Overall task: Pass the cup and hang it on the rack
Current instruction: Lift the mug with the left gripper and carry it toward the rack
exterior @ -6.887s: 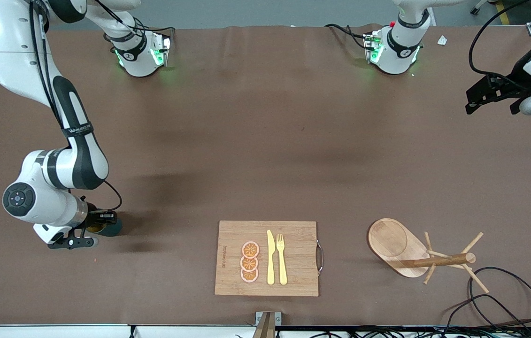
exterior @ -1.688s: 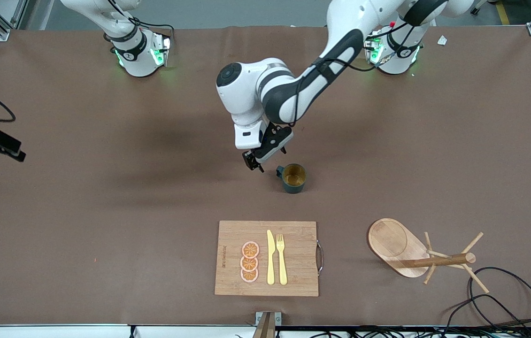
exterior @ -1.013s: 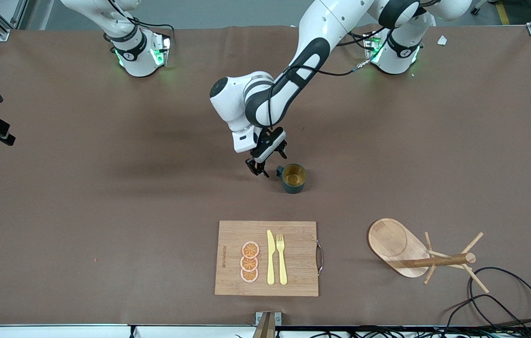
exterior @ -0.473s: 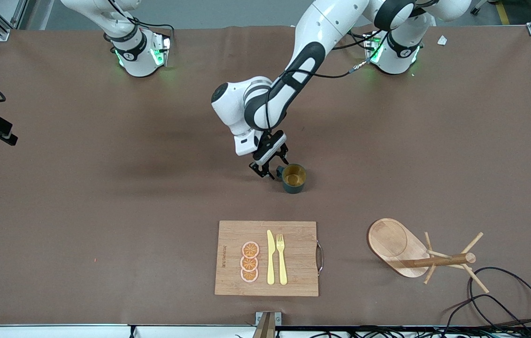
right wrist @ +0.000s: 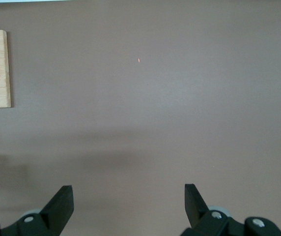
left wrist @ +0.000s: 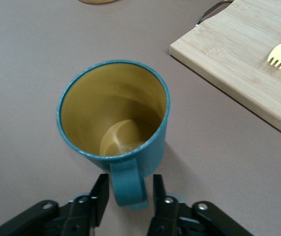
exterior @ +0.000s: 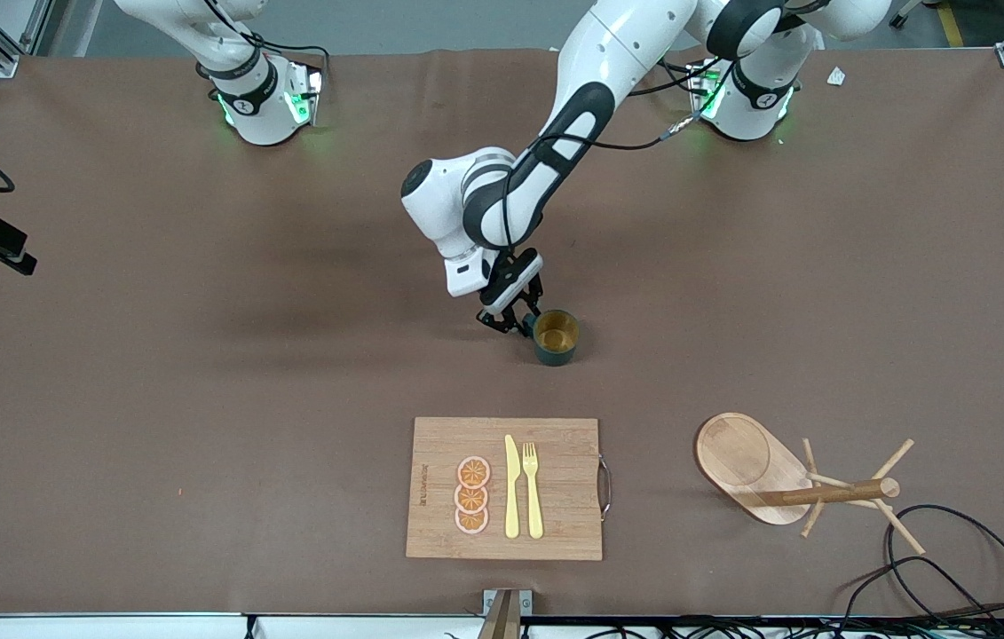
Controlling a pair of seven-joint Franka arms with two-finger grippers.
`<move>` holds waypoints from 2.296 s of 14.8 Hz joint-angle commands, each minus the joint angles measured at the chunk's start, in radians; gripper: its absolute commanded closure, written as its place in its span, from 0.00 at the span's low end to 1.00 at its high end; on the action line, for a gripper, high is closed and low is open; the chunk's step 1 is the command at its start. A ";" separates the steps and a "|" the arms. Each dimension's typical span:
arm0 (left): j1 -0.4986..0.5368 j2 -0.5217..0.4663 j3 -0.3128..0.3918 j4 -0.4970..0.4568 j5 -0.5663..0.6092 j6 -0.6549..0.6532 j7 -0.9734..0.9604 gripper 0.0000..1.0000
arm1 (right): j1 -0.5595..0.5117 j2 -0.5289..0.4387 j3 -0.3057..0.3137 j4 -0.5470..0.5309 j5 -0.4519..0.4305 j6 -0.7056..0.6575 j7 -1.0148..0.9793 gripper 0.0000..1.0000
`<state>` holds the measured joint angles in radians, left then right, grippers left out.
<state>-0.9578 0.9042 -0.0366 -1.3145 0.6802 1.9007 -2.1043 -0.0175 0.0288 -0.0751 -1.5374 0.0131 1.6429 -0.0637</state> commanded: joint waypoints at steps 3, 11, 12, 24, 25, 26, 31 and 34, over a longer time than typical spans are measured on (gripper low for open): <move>-0.010 0.012 0.018 0.026 0.019 -0.002 -0.008 1.00 | 0.004 -0.009 0.003 0.000 -0.012 -0.024 0.005 0.00; 0.063 -0.125 0.017 0.040 -0.043 0.000 0.111 1.00 | 0.004 -0.009 0.003 0.003 -0.012 -0.018 0.005 0.00; 0.083 -0.158 0.015 0.041 -0.086 0.001 0.145 1.00 | 0.004 -0.009 0.005 0.003 -0.012 -0.018 0.005 0.00; 0.529 -0.393 0.014 0.040 -0.667 0.136 0.648 1.00 | 0.016 -0.009 0.006 0.003 -0.015 -0.018 0.005 0.00; 0.563 -0.393 0.012 0.040 -0.729 0.168 0.667 1.00 | 0.016 -0.009 0.006 0.003 -0.015 -0.017 0.005 0.00; 0.595 -0.393 0.014 0.040 -0.807 0.207 0.691 1.00 | 0.019 -0.009 0.006 0.003 -0.015 -0.017 0.007 0.00; 0.706 -0.389 0.017 0.035 -1.157 0.264 0.894 1.00 | 0.021 -0.009 0.006 0.002 -0.015 -0.017 0.009 0.00; 0.760 -0.389 0.015 0.032 -1.293 0.250 1.050 0.99 | 0.021 -0.009 0.006 0.002 -0.015 -0.017 0.009 0.00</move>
<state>-0.2252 0.5320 -0.0122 -1.2620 -0.5388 2.1477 -1.1432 -0.0027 0.0290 -0.0703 -1.5345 0.0131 1.6312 -0.0637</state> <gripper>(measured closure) 0.793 0.000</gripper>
